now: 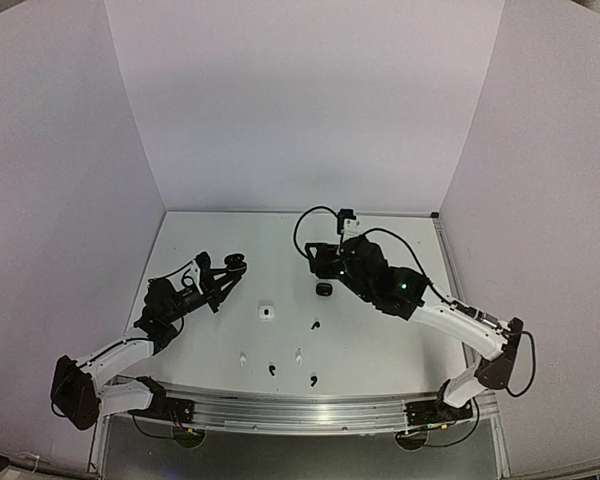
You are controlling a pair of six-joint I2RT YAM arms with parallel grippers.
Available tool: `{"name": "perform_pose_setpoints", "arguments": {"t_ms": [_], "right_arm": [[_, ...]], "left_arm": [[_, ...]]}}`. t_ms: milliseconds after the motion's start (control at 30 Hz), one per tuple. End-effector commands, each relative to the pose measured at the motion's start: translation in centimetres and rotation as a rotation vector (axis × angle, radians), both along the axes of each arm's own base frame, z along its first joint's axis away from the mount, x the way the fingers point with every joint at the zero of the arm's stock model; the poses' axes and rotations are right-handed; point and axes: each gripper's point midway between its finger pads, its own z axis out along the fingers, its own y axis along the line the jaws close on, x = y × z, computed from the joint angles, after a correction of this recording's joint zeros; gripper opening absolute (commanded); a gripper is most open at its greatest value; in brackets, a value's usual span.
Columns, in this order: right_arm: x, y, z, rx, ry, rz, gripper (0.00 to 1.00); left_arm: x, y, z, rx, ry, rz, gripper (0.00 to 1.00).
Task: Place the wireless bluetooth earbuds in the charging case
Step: Adjust the left earbud at the center of the board.
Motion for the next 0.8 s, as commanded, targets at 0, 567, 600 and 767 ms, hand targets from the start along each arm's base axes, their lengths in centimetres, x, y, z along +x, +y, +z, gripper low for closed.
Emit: {"name": "perform_pose_setpoints", "arguments": {"t_ms": [0,567,600,767], "right_arm": [[-0.2,-3.0,-15.1,-0.233,0.450,-0.223,0.55],[0.3,-0.9,-30.5,-0.478,0.840,-0.155,0.50],[0.6,-1.0,-30.8,-0.480,0.847,-0.154,0.48],[1.1,-0.8,-33.1,-0.493,0.903,-0.132,0.45]], "left_arm": [[-0.2,0.4,2.2,-0.036,-0.041,0.013,0.00],[-0.9,0.5,1.8,-0.027,-0.042,0.000,0.00],[-0.9,0.5,1.8,-0.025,-0.042,0.001,0.00],[-0.9,0.5,1.6,-0.021,-0.040,-0.001,0.00]]}}
